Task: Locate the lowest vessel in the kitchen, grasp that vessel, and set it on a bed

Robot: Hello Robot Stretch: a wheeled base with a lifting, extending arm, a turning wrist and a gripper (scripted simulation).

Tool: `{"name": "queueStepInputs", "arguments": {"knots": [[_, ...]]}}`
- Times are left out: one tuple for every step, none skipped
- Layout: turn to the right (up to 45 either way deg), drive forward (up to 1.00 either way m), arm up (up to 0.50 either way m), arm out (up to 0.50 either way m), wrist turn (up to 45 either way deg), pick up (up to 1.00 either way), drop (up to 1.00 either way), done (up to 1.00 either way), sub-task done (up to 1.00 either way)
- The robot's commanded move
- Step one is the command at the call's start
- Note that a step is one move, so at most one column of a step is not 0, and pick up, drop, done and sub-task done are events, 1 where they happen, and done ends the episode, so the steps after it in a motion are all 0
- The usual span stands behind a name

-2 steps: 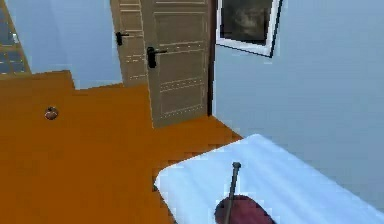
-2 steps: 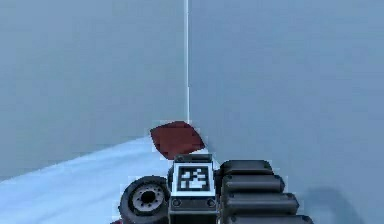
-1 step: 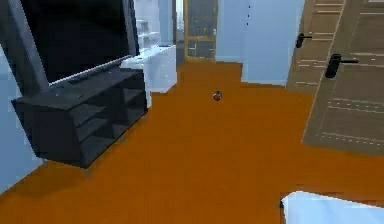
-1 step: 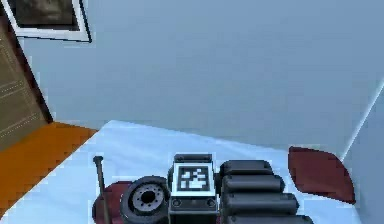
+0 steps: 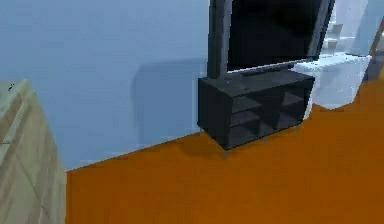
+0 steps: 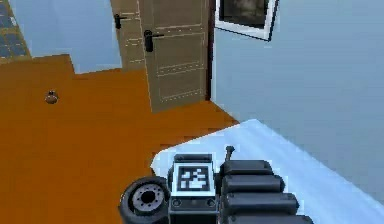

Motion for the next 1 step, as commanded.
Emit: {"name": "queueStepInputs", "arguments": {"knots": [[-18.0, 0.00, 0.00, 0.00, 0.0, 0.00, 0.00, 0.00, 0.00]]}}
